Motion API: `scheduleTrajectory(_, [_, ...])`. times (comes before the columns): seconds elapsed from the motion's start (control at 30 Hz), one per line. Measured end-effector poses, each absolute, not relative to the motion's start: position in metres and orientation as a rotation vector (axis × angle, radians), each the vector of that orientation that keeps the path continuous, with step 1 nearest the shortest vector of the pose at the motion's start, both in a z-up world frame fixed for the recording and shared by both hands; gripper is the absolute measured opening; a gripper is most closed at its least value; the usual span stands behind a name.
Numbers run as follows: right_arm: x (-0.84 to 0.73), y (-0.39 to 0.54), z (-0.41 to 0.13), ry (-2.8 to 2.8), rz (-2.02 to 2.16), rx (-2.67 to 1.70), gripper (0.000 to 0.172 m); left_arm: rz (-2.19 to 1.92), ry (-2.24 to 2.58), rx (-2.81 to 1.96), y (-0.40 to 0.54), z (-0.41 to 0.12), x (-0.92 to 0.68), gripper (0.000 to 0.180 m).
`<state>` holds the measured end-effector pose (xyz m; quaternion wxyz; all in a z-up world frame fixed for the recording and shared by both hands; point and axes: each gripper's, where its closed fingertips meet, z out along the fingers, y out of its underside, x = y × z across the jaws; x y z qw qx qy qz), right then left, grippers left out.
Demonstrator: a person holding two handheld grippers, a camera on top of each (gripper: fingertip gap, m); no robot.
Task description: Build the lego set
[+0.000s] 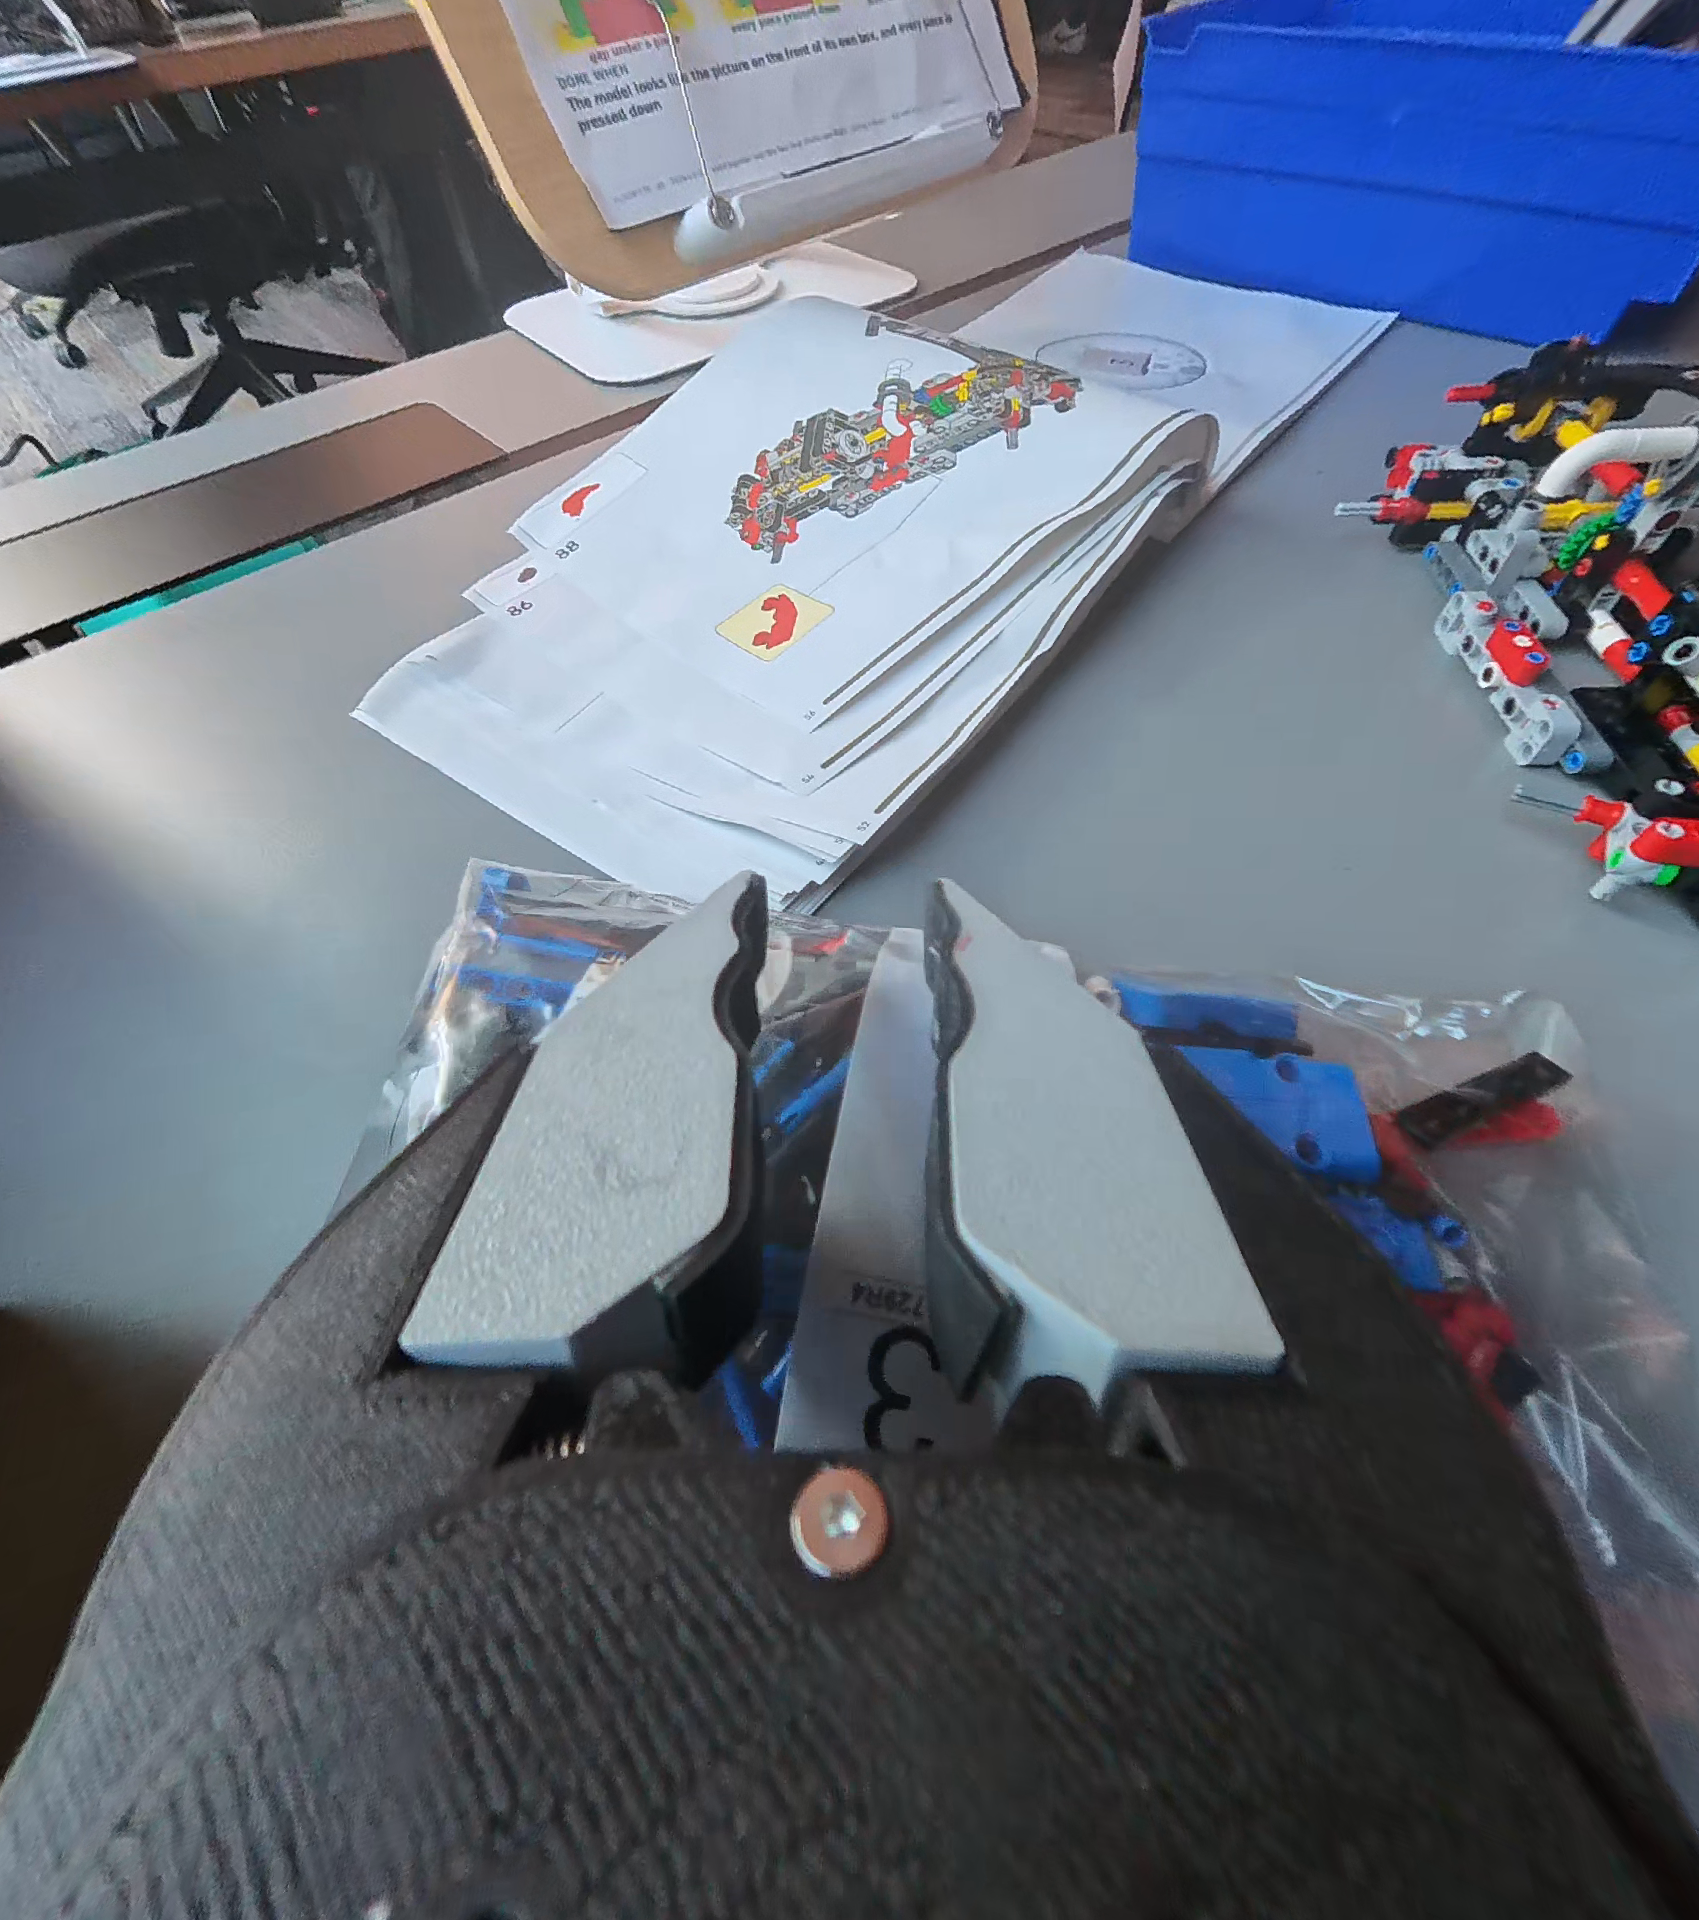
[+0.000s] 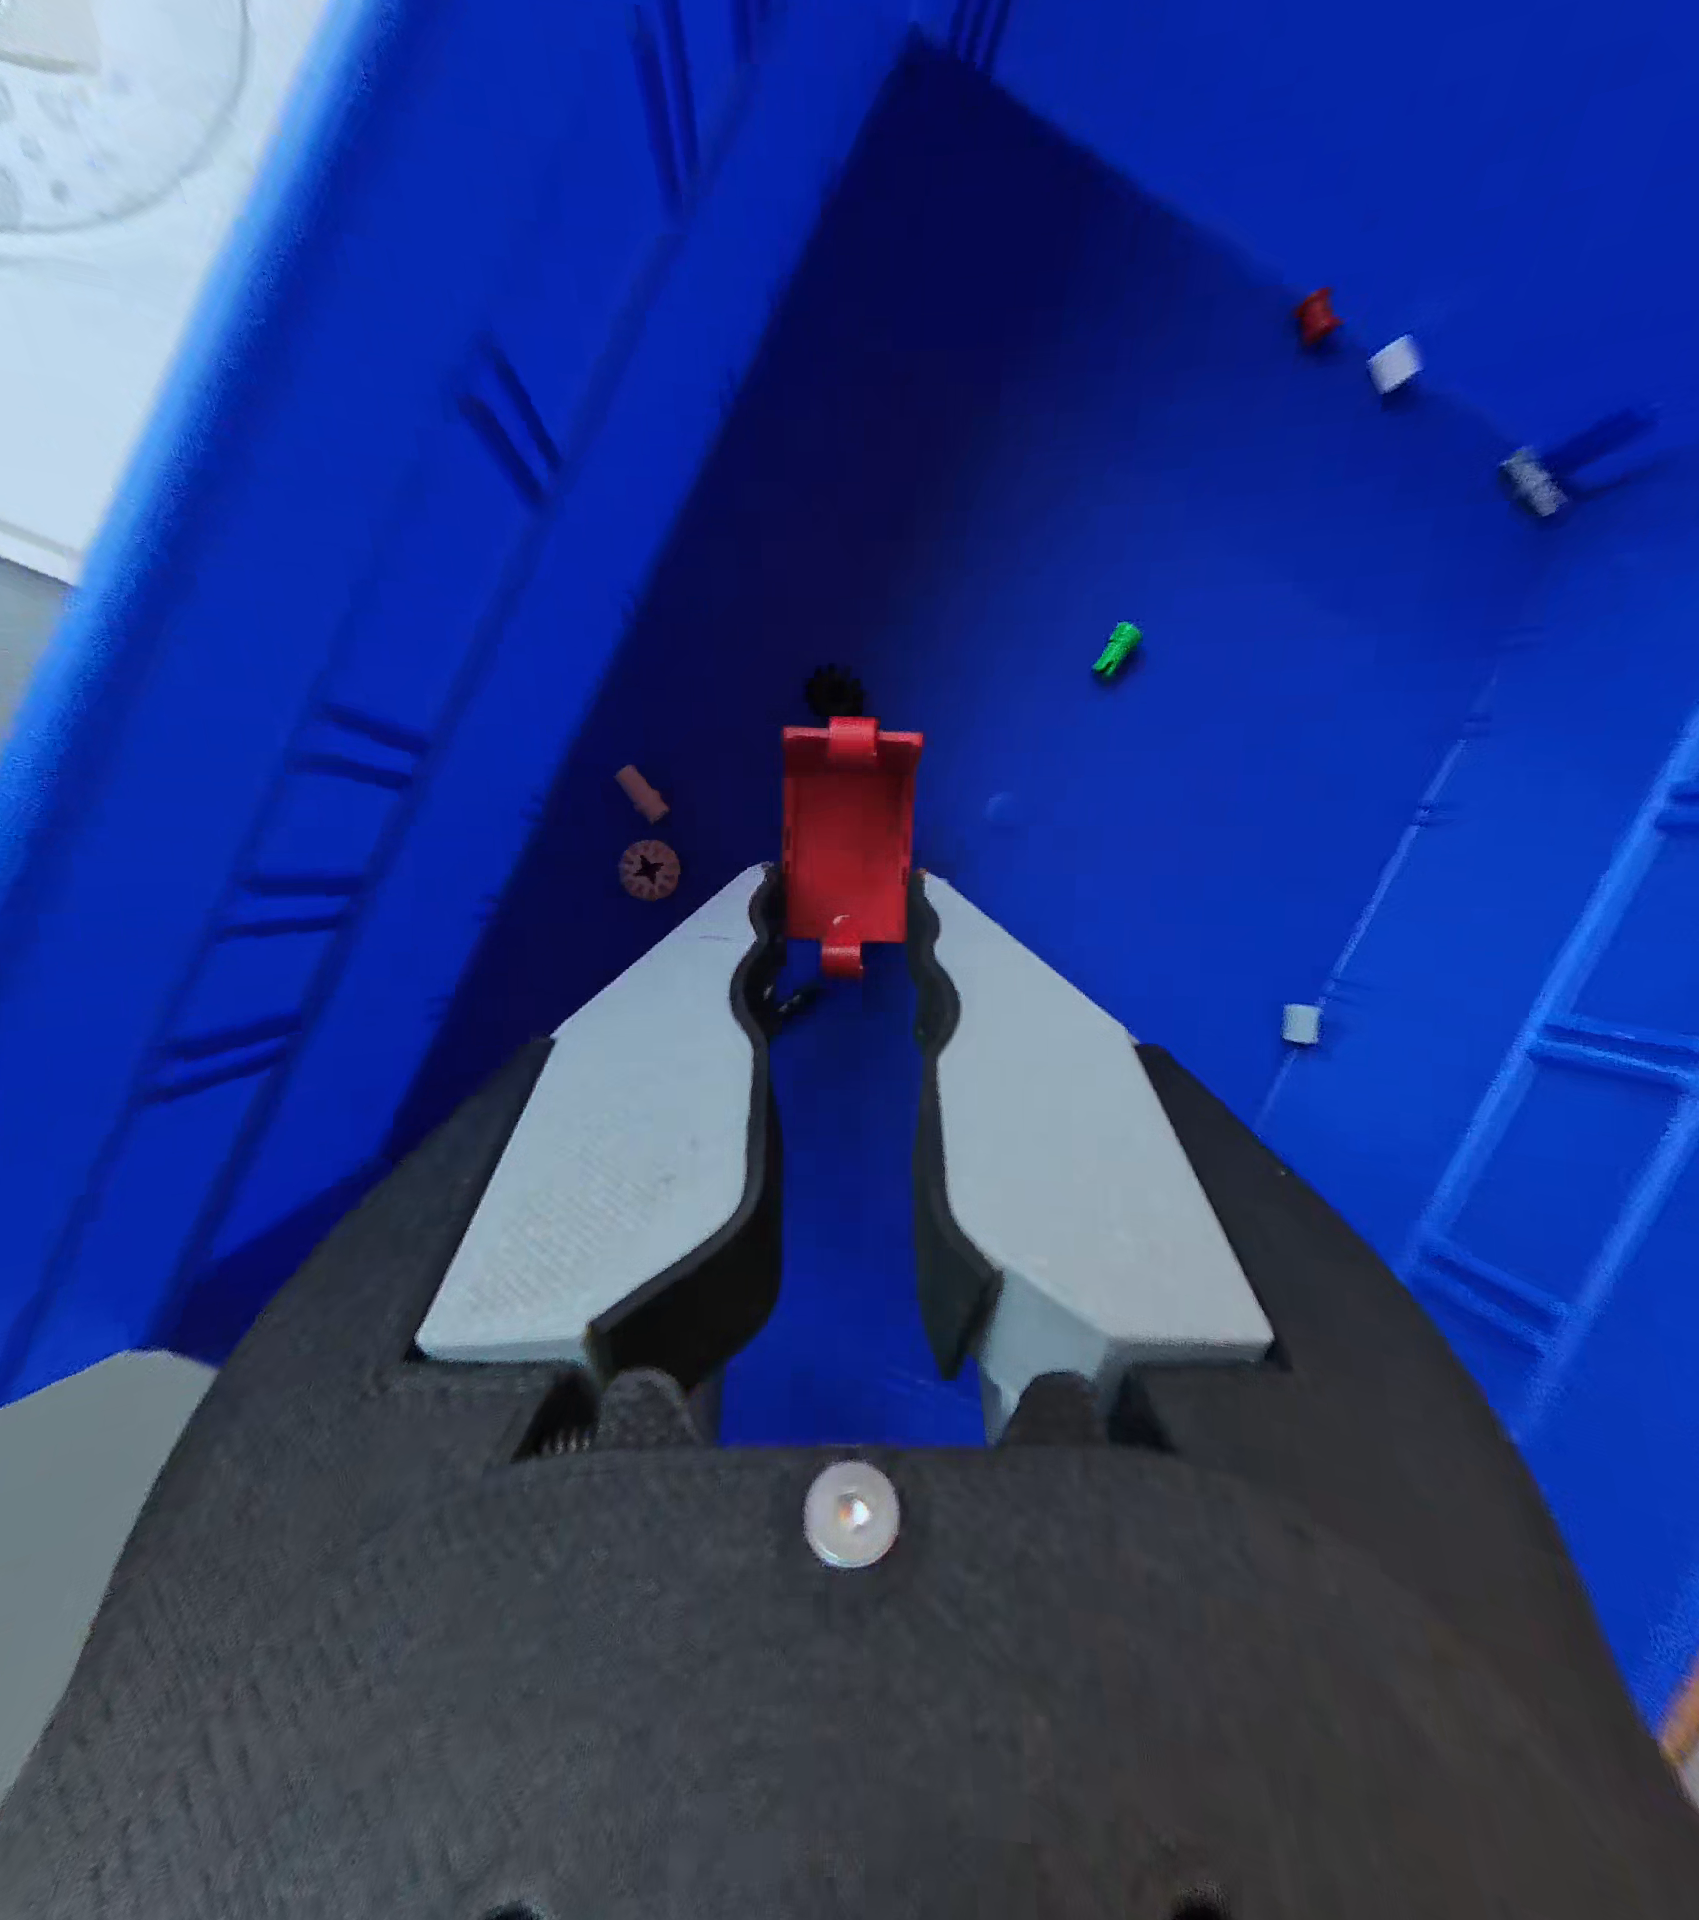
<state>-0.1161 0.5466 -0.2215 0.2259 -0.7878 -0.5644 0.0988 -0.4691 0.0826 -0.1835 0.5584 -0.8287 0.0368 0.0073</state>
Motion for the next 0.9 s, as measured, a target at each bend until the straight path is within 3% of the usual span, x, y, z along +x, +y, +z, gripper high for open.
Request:
scheduleTrajectory(0.2, [-0.103, 0.521, -0.154, -1.458, 0.290, -2.080, 0.020, 0.043, 0.087, -1.965, 0.083, -0.185, -0.470, 0.028])
scheduleTrajectory(0.4, [-0.097, 0.420, -0.105, -1.514, 0.409, -1.954, 0.020, 0.053, 0.078, -1.976, 0.084, -0.187, -0.472, 0.028])
scheduleTrajectory(0.63, [-0.106, 0.313, -0.148, -1.582, 0.606, -1.908, 0.020, 0.074, 0.069, -1.955, 0.083, -0.184, -0.473, 0.027])
scheduleTrajectory(0.9, [-0.108, 0.284, -0.199, -1.552, 0.698, -1.954, 0.020, 0.086, 0.073, -1.924, 0.081, -0.179, -0.473, 0.026])
